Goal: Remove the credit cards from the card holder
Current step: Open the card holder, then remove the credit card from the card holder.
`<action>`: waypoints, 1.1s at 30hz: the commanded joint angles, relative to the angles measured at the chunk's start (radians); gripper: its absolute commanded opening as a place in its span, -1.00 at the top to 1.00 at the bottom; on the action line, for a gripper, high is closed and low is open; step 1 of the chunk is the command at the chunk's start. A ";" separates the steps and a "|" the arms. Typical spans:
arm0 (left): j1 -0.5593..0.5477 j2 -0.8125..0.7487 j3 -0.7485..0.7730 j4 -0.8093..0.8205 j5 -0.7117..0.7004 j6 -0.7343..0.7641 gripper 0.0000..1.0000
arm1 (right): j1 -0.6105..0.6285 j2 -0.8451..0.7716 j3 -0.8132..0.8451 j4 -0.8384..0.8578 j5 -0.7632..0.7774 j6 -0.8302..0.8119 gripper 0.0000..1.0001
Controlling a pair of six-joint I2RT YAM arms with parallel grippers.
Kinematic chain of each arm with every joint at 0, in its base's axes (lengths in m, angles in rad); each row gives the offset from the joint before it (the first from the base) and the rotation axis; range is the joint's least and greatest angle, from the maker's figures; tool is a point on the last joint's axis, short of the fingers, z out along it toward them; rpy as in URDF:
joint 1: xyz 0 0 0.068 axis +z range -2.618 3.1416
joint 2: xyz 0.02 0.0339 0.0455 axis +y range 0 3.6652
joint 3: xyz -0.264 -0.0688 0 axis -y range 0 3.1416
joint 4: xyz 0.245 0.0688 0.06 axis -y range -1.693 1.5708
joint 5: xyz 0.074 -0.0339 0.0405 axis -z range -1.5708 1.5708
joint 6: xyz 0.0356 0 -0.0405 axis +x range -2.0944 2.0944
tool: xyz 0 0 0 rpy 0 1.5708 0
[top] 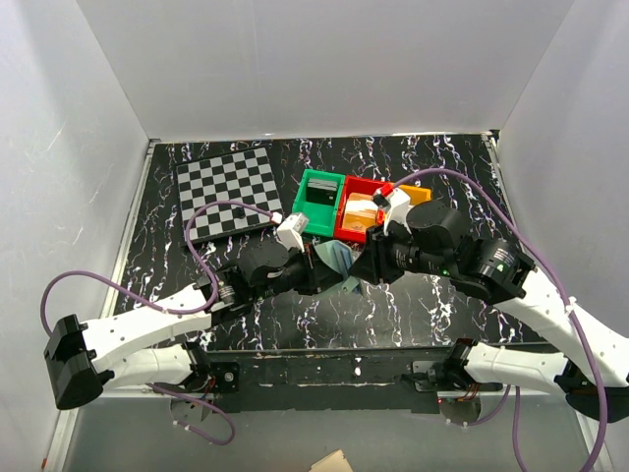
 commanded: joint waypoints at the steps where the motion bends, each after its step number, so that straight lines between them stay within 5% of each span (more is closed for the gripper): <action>1: -0.017 -0.034 0.061 -0.013 -0.033 0.025 1.00 | -0.005 0.013 -0.001 0.031 -0.019 -0.001 0.23; 6: -0.028 -0.029 0.078 -0.044 -0.052 0.037 1.00 | -0.008 0.019 0.009 0.028 -0.013 0.002 0.17; 17: -0.034 -0.045 0.073 -0.069 -0.075 0.038 1.00 | -0.024 -0.001 -0.001 0.039 -0.023 0.007 0.50; 24: -0.035 -0.048 0.067 -0.063 -0.072 0.038 1.00 | -0.028 -0.002 -0.015 0.054 -0.048 0.011 0.21; 33: -0.037 -0.049 0.047 -0.053 -0.075 0.031 1.00 | -0.039 -0.016 -0.029 0.073 -0.060 0.016 0.35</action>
